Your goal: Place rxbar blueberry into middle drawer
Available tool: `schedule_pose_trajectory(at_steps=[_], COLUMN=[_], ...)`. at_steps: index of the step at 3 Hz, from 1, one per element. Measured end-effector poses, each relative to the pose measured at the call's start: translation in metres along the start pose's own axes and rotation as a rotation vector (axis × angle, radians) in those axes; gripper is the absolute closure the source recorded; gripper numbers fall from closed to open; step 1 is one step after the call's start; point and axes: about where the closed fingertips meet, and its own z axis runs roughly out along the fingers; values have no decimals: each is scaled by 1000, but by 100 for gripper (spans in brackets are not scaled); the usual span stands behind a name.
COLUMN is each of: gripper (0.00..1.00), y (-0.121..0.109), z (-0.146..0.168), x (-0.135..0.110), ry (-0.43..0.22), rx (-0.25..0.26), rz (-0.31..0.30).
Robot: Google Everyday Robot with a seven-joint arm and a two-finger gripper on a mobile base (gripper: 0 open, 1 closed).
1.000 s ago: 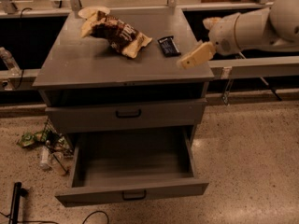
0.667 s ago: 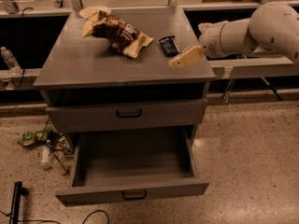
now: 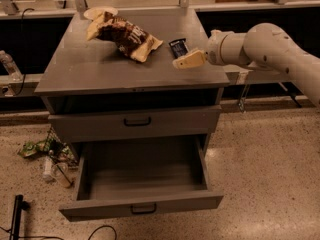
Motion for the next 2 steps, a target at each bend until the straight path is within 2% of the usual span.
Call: schedule_pose_trajectory(at_steps=[1,2], gripper=[0,0], y=[-11,-13], z=[33,68], x=[1,8], ry=[-48,-34], rx=[53,71], rz=[84,207])
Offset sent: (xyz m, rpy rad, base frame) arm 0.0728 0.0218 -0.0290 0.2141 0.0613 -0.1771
